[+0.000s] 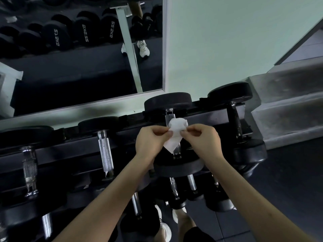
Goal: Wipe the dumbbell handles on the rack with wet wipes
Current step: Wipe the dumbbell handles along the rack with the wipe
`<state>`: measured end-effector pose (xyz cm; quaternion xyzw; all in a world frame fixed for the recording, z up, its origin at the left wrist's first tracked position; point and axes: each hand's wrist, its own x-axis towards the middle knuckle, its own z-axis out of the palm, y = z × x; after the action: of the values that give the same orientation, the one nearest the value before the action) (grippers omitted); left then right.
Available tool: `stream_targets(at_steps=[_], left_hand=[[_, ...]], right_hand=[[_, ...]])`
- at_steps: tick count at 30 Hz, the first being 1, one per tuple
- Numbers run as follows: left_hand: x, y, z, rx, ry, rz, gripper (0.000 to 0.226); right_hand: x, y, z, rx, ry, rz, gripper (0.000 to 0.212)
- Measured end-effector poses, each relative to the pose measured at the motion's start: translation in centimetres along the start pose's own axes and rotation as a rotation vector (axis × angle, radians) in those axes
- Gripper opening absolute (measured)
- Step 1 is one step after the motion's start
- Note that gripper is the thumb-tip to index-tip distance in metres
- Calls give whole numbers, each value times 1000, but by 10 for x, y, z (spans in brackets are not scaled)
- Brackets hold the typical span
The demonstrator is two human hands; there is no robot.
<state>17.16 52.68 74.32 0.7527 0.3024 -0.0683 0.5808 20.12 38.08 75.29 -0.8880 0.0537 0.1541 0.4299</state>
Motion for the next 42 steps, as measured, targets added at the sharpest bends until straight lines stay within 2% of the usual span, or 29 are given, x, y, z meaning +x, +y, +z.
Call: stream_targets(at_steps=[2,5,7,9,11,14,16,18,20,24,26,29,31,35,37,40,42], left_hand=[[-2,9,-8,34,-69,69,12],[-3,19,-14,12,-182,101,8],[-4,22,-11,22,-250,103,7],[-3,20,-6,10,-296,97,15],[0,16,-5,4,-270,72,17],[6,7,-7,10,-158,36,15],[10,3,-6,-15,-75,2,15],[15,-2,-3,-47,-7,-46,15],[21,-6,1,-78,33,-98,15],[26,-12,10,-177,52,-185,21],[27,-15,12,-239,45,-215,20],[28,-19,14,-324,18,-254,13],[28,-20,14,-352,0,-261,24],[26,-17,15,-411,-91,-252,29],[24,-17,16,-399,-81,-227,32],[22,-17,18,-134,68,-29,36],[21,-15,19,-16,103,76,29]], right_hand=[[-5,-4,-7,78,-43,-57,21],[-9,-10,-6,355,-176,5,39],[-9,-9,3,366,-137,2,44],[-10,-8,7,385,-35,2,31],[-5,-6,5,397,59,31,23],[12,-8,5,294,158,27,21],[21,-12,18,109,62,-47,13],[20,-14,33,38,-124,-42,17],[14,-12,40,81,-189,20,33],[13,-4,56,239,49,94,16],[21,-6,61,283,120,131,21],[41,-10,62,409,125,127,16],[46,-8,59,410,69,103,17],[28,8,52,264,-48,49,22],[23,10,47,207,-67,2,25],[23,10,43,145,-78,-49,24],[17,10,38,149,-98,-60,35]])
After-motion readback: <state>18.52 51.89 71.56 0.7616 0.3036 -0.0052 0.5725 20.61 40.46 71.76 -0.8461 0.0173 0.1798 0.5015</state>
